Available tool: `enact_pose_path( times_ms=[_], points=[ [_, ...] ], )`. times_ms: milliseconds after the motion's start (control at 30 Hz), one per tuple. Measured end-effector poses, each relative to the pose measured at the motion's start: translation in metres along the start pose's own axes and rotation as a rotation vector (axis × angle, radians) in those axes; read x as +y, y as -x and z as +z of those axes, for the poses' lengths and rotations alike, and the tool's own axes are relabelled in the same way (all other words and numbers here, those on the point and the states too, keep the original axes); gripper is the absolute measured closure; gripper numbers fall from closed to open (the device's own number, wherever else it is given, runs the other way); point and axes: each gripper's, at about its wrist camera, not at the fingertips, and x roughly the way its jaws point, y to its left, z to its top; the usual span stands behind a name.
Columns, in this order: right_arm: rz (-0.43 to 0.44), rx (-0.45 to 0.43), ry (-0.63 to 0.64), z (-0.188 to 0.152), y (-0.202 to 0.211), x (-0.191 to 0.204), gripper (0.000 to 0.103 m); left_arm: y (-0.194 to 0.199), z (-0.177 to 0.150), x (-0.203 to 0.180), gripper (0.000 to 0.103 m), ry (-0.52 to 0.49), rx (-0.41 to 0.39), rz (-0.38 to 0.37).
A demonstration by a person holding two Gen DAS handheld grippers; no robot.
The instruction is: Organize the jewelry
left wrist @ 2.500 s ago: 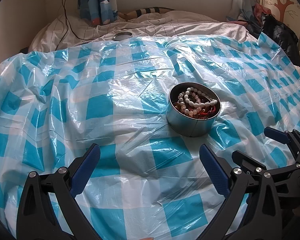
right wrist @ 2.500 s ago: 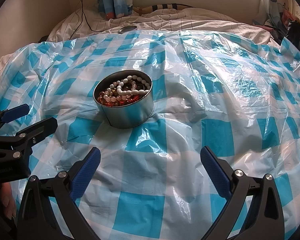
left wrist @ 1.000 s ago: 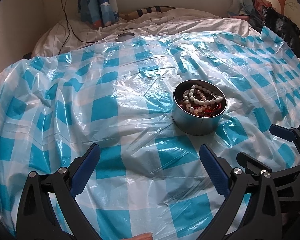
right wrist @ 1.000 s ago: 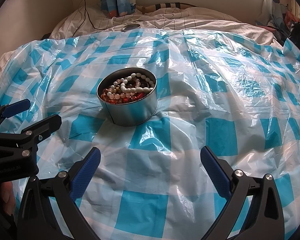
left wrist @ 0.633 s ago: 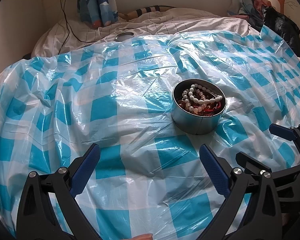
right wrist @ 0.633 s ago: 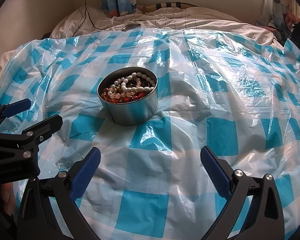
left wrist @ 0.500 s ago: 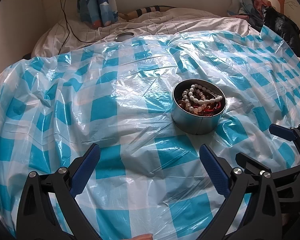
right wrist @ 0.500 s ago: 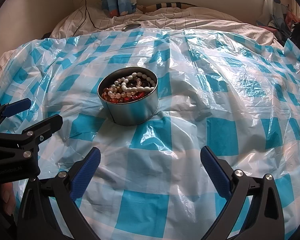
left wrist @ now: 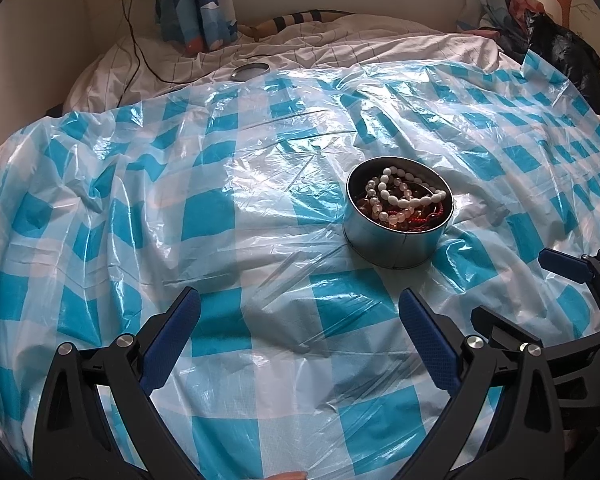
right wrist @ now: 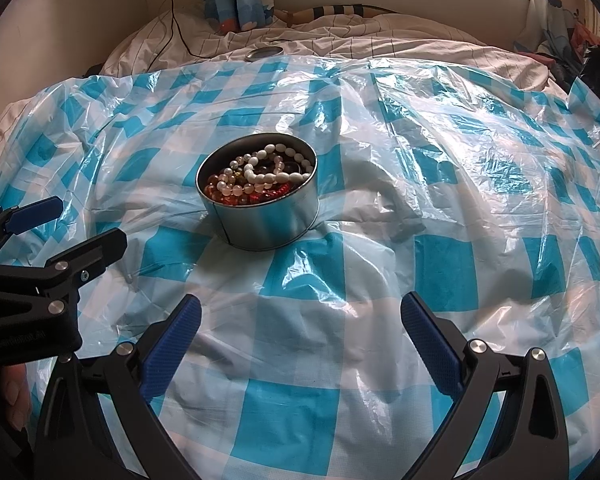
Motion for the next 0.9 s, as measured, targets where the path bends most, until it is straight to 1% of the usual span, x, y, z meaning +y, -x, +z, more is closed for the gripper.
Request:
enact_pose_path(
  times_ms=[300,433,467,533,600,667,733,800,900],
  points=[
    [0.002,0.003,0.004,-0.002,-0.001,0.003,0.007,-0.002,0.002,0.001,0.008,0.017,0.014,0.012],
    [0.005,0.005,0.008,-0.002,-0.001,0.004,0.007,-0.006,0.0,0.004,0.008,0.046,0.046,-0.025],
    [0.005,0.006,0.009,-0.002,-0.001,0.004,0.007,-0.005,-0.001,0.005,0.008,0.053,0.041,-0.032],
    [0.004,0.004,0.007,-0.001,-0.001,0.003,0.007,0.002,-0.004,0.008,0.008,0.068,-0.017,-0.038],
    [0.003,0.0,0.005,-0.001,0.0,0.003,0.007,0.006,-0.003,0.009,0.008,0.063,-0.034,-0.045],
    [0.001,-0.004,0.005,0.0,0.001,0.001,0.007,0.005,-0.002,0.01,0.008,0.071,-0.021,-0.059],
    [-0.002,-0.007,0.006,0.0,0.002,0.0,0.007,0.0,-0.001,0.011,0.008,0.082,0.012,-0.062],
    [-0.002,-0.008,0.006,0.001,0.003,-0.001,0.007,-0.005,-0.001,0.011,0.008,0.077,0.045,-0.053],
    [-0.003,-0.007,0.008,0.001,0.003,-0.001,0.007,-0.006,-0.002,0.01,0.008,0.069,0.046,-0.029]
  ],
)
